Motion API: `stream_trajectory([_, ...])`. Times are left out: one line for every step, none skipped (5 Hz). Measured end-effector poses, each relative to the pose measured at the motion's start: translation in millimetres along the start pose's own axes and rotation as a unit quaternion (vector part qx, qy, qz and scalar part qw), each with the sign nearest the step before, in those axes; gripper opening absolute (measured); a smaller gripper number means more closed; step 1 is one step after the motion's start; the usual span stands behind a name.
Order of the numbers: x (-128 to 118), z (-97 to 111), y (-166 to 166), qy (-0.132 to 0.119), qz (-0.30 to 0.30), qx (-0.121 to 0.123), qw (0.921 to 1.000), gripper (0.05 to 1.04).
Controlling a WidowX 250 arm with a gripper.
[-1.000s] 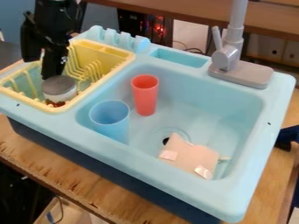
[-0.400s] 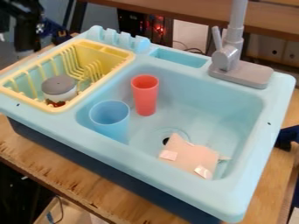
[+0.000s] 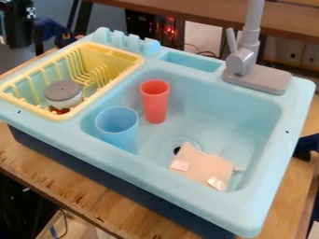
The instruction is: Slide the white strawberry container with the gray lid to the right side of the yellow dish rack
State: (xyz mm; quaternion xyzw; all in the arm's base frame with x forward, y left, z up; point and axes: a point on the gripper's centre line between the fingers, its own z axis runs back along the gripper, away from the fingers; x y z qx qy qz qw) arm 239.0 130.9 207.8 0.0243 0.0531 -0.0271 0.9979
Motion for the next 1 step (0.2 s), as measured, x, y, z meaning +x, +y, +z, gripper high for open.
stream_trajectory([-0.5,-0.6,0.2,0.0,-0.001,-0.005,1.0,1.0])
